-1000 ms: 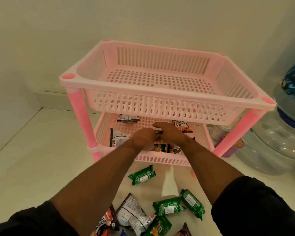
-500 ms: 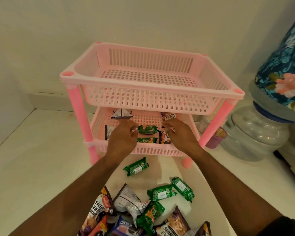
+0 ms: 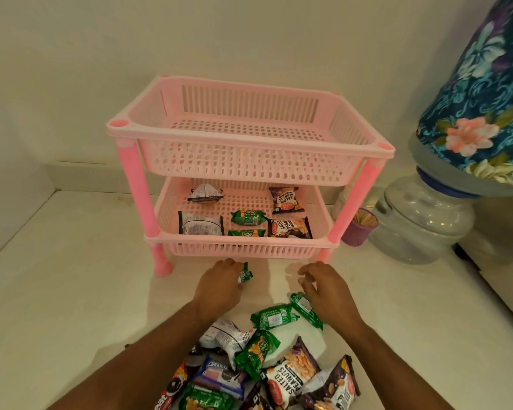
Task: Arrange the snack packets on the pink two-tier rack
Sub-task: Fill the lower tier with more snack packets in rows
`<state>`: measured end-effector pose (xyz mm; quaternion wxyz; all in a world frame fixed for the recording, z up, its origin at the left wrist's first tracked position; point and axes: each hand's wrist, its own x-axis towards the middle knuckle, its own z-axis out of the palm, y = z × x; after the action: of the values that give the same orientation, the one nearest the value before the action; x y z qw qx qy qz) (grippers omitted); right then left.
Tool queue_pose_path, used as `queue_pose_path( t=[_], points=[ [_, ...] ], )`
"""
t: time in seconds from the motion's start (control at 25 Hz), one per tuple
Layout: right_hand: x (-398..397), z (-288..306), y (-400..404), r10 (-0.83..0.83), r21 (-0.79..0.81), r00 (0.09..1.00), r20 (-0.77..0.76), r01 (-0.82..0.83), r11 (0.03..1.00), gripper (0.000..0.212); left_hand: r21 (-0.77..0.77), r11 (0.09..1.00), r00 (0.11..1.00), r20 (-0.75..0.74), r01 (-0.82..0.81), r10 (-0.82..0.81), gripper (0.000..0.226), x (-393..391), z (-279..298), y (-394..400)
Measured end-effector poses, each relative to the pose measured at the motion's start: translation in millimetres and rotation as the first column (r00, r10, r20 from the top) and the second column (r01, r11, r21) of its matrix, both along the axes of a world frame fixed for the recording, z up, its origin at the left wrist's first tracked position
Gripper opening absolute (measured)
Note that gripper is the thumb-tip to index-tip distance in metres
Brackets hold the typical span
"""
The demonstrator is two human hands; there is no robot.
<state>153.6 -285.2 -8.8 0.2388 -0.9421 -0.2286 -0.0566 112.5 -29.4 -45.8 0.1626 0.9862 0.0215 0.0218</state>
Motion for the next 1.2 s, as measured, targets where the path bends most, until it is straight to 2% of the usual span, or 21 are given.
queue_pose_path(
  t=[0.12,0.28,0.44,0.56,0.8,0.96,1.08,1.2],
  points=[
    [-9.5,-23.5,-13.5,-0.074,-0.119,0.992,-0.098,0.062,0.991,0.037,0.129,0.992,0.999,-0.045,-0.015,0.021,0.051,-1.0,-16.1,0.9],
    [-19.7,-40.2,-24.0,-0.154,-0.212,0.965,-0.211,0.109,0.971,0.055,0.149,0.987,0.997,-0.039,-0.067,0.073,0.052,-1.9,-21.4,1.4],
    [-23.6,-43.9,-22.5,-0.182,-0.224,0.944,-0.275,0.121,0.967,0.053,0.131,0.989,0.994,-0.067,-0.072,0.081,0.049,-5.3,-17.1,1.5],
    [-25.2,-37.0,-18.8,-0.182,-0.287,0.938,-0.294,0.095,0.953,0.037,0.047,0.998,0.997,-0.066,-0.043,0.046,0.042,-8.8,-4.7,-3.1],
    [-23.3,10.5,-12.9,-0.095,-0.273,0.955,-0.280,0.015,0.962,0.029,-0.077,0.995,0.991,0.124,0.061,-0.051,0.038,-17.3,47.6,-16.2],
    [-13.7,65.9,-0.8,-0.033,-0.250,0.966,-0.256,-0.033,0.968,0.031,-0.147,0.988,0.967,0.254,0.054,-0.015,0.040,6.5,89.9,-8.8],
    [7.3,94.5,16.7,-0.015,-0.241,0.990,-0.139,-0.019,0.970,0.024,-0.147,0.989,0.963,0.265,-0.015,0.054,0.041,40.5,103.5,8.7],
    [39.3,107.9,42.2,-0.034,-0.155,0.999,0.034,0.039,0.987,0.025,-0.132,0.988,0.970,0.214,-0.085,0.112,0.039,77.4,108.4,25.2]
  ],
)
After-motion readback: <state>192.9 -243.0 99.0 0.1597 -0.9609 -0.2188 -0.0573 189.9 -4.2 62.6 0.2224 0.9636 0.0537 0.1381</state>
